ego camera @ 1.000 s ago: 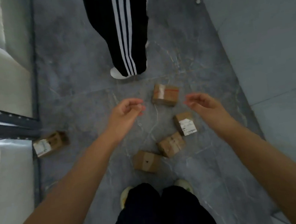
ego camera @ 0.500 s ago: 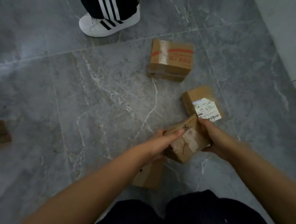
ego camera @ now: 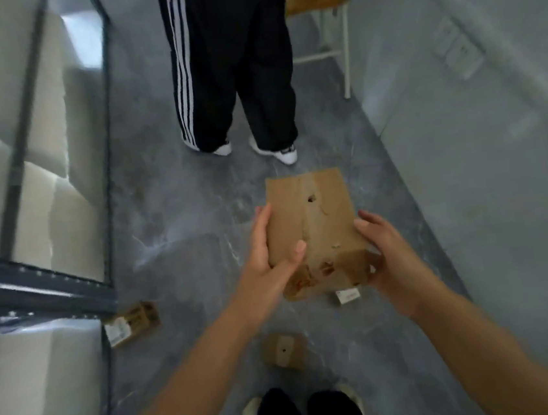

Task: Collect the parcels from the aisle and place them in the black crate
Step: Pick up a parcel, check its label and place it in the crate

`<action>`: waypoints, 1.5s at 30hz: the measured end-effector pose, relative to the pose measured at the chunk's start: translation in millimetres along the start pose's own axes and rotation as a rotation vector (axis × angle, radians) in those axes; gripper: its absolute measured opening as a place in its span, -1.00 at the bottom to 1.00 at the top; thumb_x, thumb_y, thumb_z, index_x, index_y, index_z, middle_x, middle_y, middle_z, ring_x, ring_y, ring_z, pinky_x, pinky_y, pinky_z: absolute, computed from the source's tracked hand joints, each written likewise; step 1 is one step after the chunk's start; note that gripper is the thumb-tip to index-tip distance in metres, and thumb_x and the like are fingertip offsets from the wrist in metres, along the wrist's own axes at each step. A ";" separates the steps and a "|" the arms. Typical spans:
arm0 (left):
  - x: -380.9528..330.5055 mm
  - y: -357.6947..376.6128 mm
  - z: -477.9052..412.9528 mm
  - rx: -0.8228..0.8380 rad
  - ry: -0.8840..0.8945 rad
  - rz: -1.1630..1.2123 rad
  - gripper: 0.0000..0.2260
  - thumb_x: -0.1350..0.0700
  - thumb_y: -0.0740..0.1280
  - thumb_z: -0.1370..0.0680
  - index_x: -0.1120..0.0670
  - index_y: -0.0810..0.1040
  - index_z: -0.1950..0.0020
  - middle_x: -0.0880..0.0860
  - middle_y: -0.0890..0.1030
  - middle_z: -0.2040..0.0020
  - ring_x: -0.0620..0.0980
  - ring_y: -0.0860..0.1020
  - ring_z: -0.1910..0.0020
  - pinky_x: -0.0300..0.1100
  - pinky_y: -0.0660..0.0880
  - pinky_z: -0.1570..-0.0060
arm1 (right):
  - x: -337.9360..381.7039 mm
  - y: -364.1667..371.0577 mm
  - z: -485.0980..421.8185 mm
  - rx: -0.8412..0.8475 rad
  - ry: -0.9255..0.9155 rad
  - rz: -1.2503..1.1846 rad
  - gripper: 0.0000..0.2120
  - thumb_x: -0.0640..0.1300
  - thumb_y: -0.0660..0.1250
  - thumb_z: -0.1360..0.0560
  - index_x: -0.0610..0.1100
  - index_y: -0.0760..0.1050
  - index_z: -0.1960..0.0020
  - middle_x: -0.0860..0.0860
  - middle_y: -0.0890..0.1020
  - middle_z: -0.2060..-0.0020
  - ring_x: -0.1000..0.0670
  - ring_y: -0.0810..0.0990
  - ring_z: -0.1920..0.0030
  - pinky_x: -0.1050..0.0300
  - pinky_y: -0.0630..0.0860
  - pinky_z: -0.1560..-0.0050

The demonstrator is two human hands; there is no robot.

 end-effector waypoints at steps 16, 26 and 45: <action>-372.6 -23.7 125.2 -0.017 0.410 -0.120 -0.01 -0.26 0.50 -0.21 -0.19 0.03 -0.50 -0.09 0.41 -0.39 -0.12 0.46 -0.30 -0.08 0.45 -0.29 | 278.5 124.0 273.1 -0.181 -1.271 0.576 -0.02 0.20 0.43 -0.24 0.07 0.00 -0.51 0.08 0.17 -0.44 0.21 0.18 -0.37 0.55 0.16 -0.07; -389.7 -27.6 162.6 0.031 0.469 0.357 -0.43 -0.13 0.47 -0.35 0.05 0.47 -0.29 0.04 0.69 -0.06 0.02 0.65 -0.06 0.09 0.55 -0.12 | 298.9 118.0 324.2 0.257 -1.427 0.209 -0.44 -0.15 0.30 -0.45 0.07 0.19 -0.38 0.15 0.45 -0.25 0.11 0.49 -0.22 0.19 0.48 -0.18; -380.2 -62.3 238.1 -0.361 0.554 0.122 -0.45 -0.16 0.26 -0.50 -0.07 0.26 -0.46 0.00 0.54 -0.29 0.06 0.52 -0.27 0.07 0.49 -0.21 | 311.2 150.7 289.4 0.818 -0.623 0.014 -0.35 0.02 0.44 -0.34 0.07 0.30 -0.38 0.00 0.62 -0.17 -0.08 0.61 -0.16 -0.18 0.53 -0.17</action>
Point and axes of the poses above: each hand's wrist, its own z-axis away from the middle knuckle, its own y-axis out of the palm, x = y × z, the point moved 3 cm from there along -z, towards the middle knuckle
